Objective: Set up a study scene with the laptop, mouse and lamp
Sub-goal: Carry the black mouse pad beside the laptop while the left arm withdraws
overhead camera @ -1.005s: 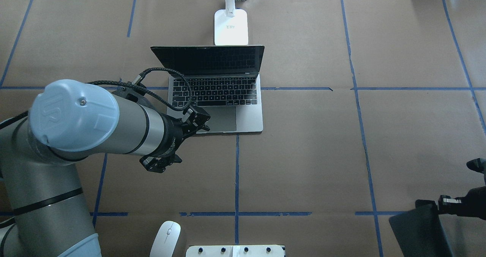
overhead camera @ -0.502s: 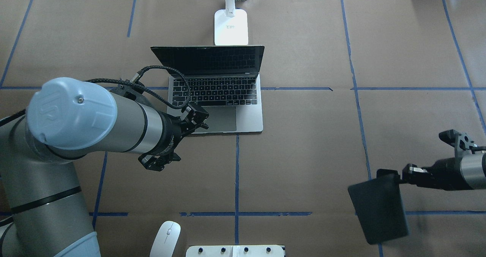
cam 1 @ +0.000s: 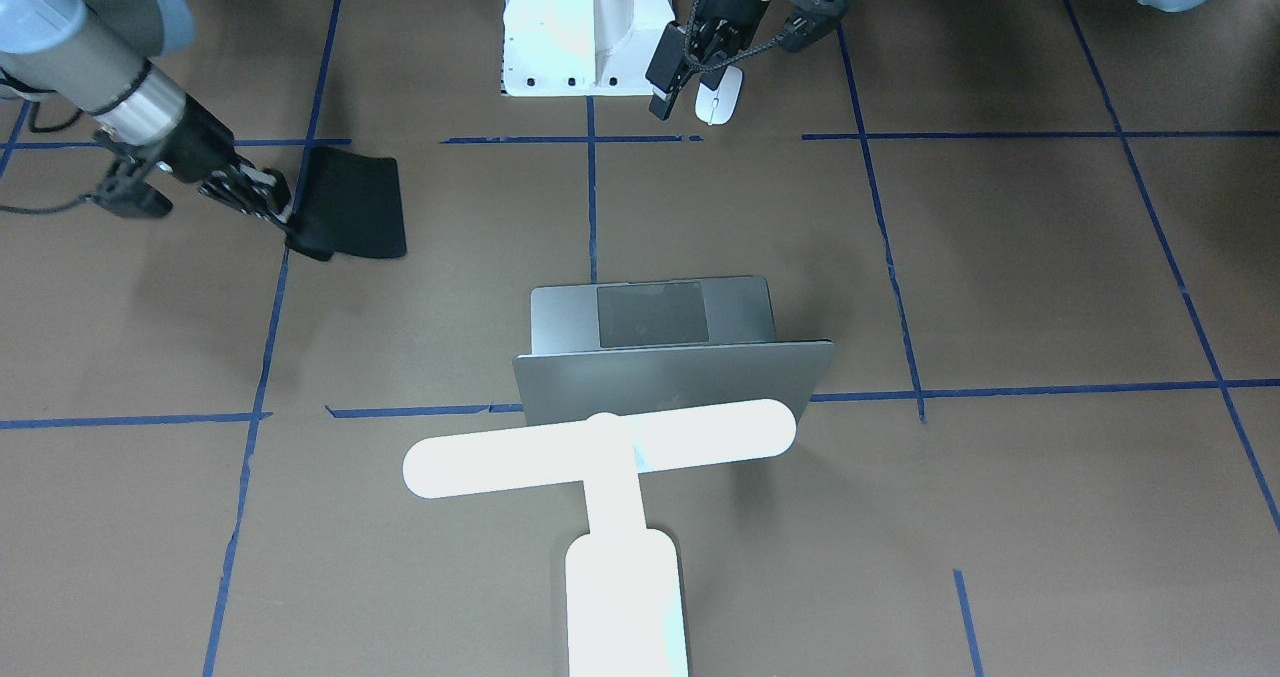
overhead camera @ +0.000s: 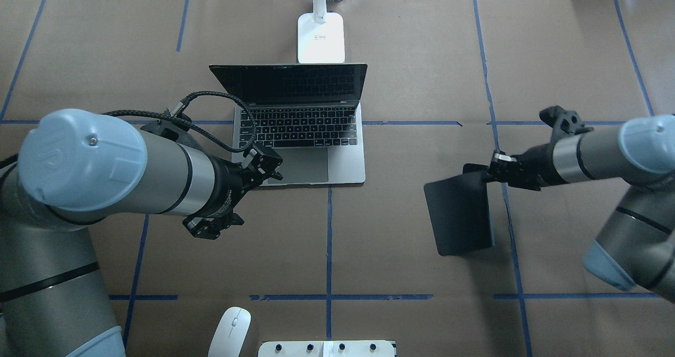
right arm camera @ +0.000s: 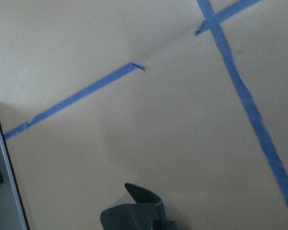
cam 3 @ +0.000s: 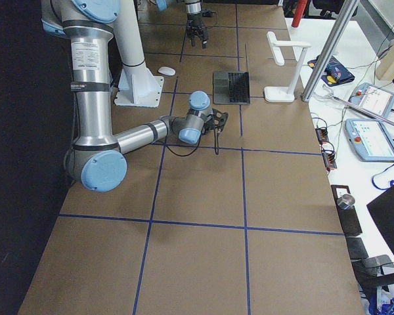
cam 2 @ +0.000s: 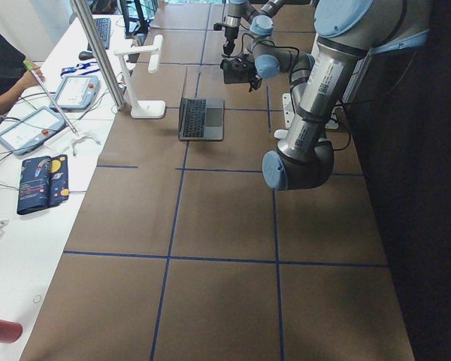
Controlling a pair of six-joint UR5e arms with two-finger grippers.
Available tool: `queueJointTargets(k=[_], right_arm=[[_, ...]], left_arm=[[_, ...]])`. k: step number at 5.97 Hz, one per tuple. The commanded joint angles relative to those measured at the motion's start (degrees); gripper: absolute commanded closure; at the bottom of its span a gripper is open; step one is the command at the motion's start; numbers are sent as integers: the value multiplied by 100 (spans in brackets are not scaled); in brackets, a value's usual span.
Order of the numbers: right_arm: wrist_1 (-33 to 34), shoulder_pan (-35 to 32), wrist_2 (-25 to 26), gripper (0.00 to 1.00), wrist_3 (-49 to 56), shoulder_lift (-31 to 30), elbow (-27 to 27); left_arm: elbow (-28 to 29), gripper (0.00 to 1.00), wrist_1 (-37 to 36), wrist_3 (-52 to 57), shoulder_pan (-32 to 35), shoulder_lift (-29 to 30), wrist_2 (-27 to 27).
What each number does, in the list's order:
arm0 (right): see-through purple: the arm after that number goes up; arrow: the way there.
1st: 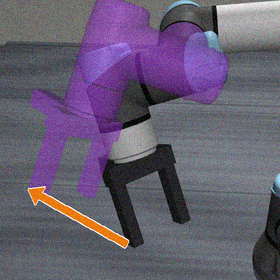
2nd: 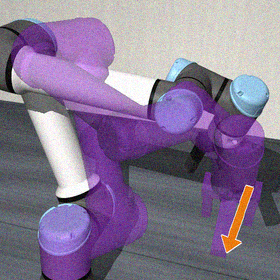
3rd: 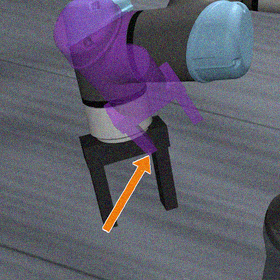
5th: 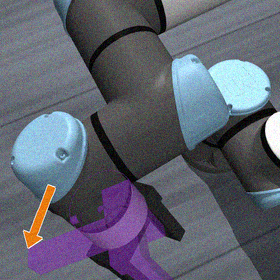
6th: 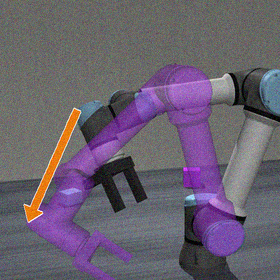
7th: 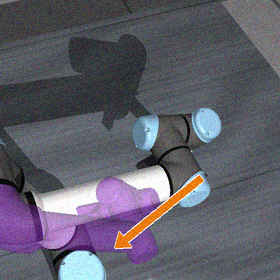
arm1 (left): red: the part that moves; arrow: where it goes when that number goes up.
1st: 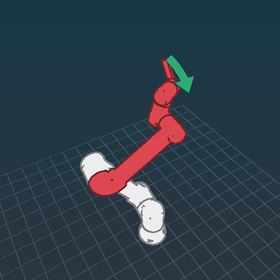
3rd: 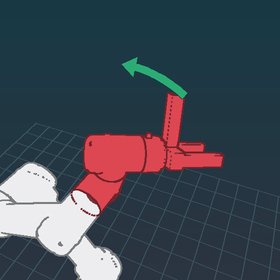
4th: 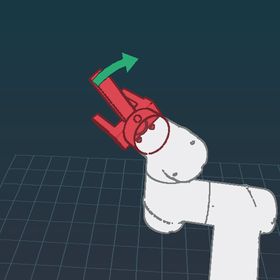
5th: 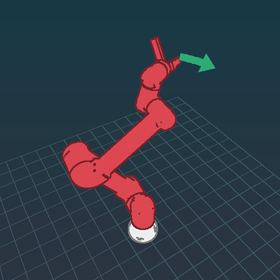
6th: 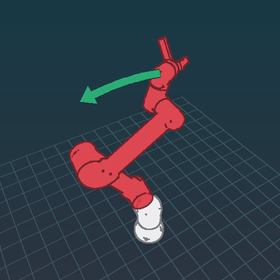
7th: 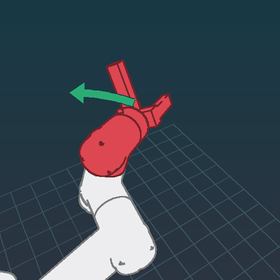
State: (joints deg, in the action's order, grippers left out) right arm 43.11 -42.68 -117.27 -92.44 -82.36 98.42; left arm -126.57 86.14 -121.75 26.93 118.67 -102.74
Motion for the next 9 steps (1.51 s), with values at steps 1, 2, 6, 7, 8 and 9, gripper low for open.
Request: queueJointTargets(k=[1,2,6,7,8,9], right_arm=[[145,-363,-6,100,-2,1461,-1354],[153,-486,-6,100,24,1790,-1769],[127,-496,-58,0,77,1969,-2047],[127,-522,-120,0,77,1734,-1698],[127,-635,-338,0,77,1497,-1460],[127,-758,-505,0,77,1451,-1388]], left_arm=[[-43,0,-9,2,5,-54,0],[-43,0,-18,2,5,-55,0],[-139,0,-27,865,-56,-430,9],[-245,0,-27,1803,-187,-807,0],[-428,0,-1,2457,-405,-1271,26],[-535,0,8,3307,-599,-1650,61]])
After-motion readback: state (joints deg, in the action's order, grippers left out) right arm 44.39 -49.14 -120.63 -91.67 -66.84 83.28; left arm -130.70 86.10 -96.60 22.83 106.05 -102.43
